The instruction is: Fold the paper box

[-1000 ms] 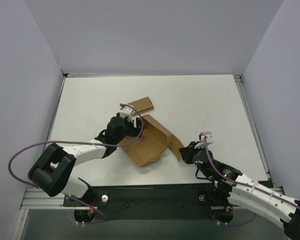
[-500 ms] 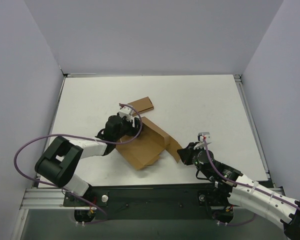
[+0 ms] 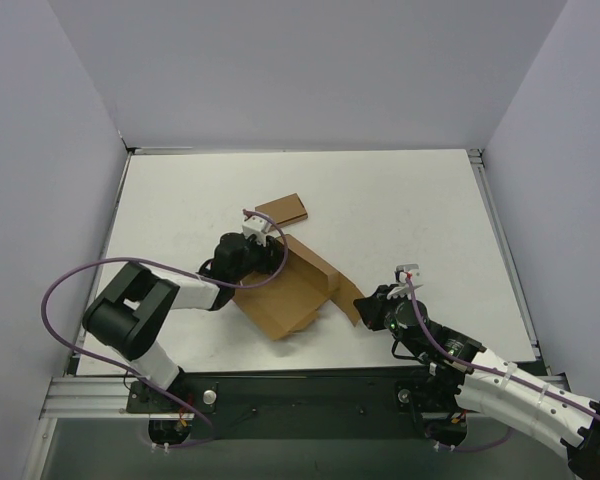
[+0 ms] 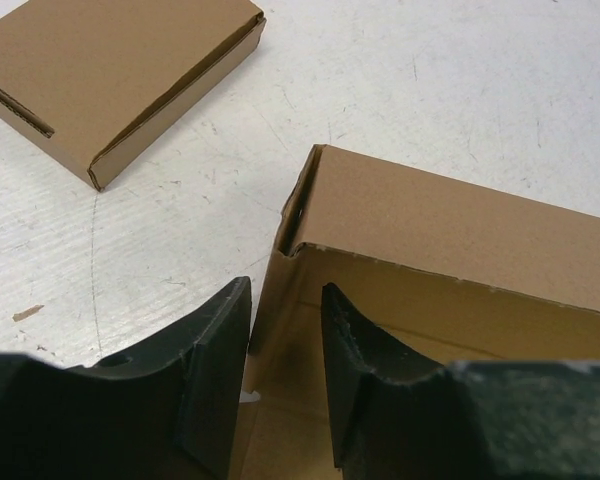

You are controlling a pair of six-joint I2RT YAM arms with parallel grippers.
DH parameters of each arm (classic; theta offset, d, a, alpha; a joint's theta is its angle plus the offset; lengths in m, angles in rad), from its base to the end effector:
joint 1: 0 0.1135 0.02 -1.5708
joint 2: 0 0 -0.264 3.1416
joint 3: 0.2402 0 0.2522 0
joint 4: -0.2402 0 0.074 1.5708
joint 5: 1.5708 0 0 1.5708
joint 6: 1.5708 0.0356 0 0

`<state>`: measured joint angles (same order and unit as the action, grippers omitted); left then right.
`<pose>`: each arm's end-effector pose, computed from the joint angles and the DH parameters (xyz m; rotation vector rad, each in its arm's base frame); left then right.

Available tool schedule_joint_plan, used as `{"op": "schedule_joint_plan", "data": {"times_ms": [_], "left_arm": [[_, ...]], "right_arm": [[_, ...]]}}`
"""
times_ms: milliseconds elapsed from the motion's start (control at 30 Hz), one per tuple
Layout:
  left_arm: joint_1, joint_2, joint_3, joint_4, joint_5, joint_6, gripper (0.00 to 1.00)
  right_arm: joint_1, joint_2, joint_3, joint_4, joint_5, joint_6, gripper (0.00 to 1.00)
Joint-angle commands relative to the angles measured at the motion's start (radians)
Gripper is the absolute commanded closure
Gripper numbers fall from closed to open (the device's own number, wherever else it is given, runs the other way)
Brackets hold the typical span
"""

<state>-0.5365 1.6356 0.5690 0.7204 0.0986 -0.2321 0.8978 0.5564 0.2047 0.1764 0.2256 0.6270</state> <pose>0.2654 -0.1619 0.1543 0.3647 1.9291 -0.6064 0.1019 0.1151 0.2059 -0.0746 1.8312 0.9071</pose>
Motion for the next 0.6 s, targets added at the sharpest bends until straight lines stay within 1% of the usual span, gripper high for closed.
{"op": "schedule_joint_plan", "data": {"times_ms": [0,33,67,167,200,300,400,433,467,533,567], "left_arm": [[0.003,0.015,0.003,0.091,0.02,0.01,0.59],[0.003,0.017,-0.001,0.1,0.02,0.01,0.61],[0.003,0.018,-0.003,0.105,0.018,0.011,0.65],[0.001,0.023,-0.008,0.116,0.01,0.013,0.7],[0.0,0.026,-0.008,0.119,0.009,0.013,0.74],[-0.017,0.029,-0.011,0.129,-0.019,0.011,0.8],[-0.043,0.03,-0.003,0.099,-0.091,0.023,0.85],[-0.068,0.03,0.002,0.087,-0.132,0.036,0.86],[-0.083,0.032,0.008,0.07,-0.21,0.04,0.87],[-0.121,0.035,0.025,0.033,-0.262,0.054,0.87],[-0.132,0.038,0.029,0.024,-0.322,0.054,0.87]], "right_arm": [[0.004,-0.007,0.005,0.054,0.008,-0.006,1.0],[0.004,-0.007,0.005,0.054,0.009,-0.006,1.0],[0.004,-0.004,0.005,0.054,0.011,-0.006,1.0],[0.004,-0.001,0.007,0.052,0.012,-0.006,1.0],[0.004,-0.001,0.007,0.054,0.012,-0.006,1.0],[0.004,0.004,0.01,0.054,0.015,-0.006,1.0],[0.004,0.007,0.01,0.052,0.017,-0.003,1.0],[0.004,0.008,0.01,0.051,0.02,-0.001,1.0],[0.004,0.013,0.01,0.051,0.021,-0.001,1.0],[0.004,0.011,0.01,0.052,0.023,0.0,1.0],[0.004,0.011,0.01,0.051,0.023,0.002,1.0]]}}
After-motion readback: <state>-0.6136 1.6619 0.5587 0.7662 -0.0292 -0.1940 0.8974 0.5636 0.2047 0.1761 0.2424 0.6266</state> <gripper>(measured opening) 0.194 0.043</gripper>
